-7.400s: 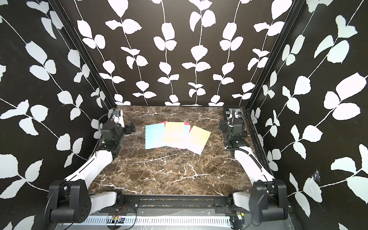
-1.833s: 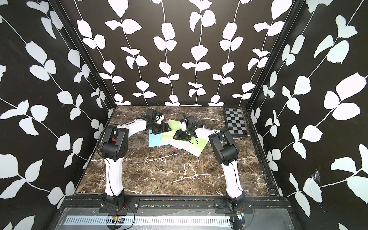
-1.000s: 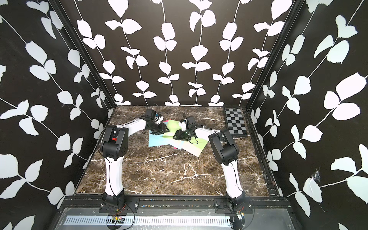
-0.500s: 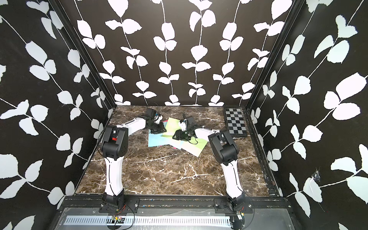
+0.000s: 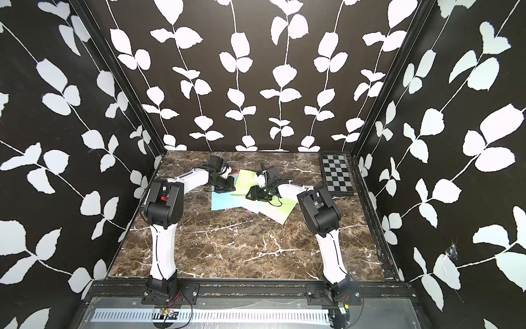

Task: Sort the scattered colored papers by color
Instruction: Pick up the colored paper from the center of the board.

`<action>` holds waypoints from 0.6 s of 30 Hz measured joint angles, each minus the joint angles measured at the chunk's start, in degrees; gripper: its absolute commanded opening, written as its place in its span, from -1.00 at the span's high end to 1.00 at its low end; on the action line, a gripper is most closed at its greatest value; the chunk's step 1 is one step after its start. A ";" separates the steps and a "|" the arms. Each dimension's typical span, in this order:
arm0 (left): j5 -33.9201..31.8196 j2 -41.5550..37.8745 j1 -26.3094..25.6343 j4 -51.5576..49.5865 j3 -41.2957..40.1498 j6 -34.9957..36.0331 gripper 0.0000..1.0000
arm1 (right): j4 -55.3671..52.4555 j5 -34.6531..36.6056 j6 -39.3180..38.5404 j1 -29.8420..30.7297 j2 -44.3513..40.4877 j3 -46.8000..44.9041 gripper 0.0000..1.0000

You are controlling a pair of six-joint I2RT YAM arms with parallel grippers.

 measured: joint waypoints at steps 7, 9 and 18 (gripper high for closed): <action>-0.55 -4.26 0.00 2.67 -4.09 2.29 1.00 | -0.28 3.56 -0.04 0.31 -5.64 -3.93 -0.35; -0.17 -6.51 0.00 3.76 -4.87 3.06 1.00 | -0.24 4.72 -0.09 0.31 -8.04 -4.11 -0.36; 3.82 -11.78 0.61 8.35 -7.19 5.11 1.00 | 3.10 6.43 -0.07 -0.46 -13.49 -6.97 -0.36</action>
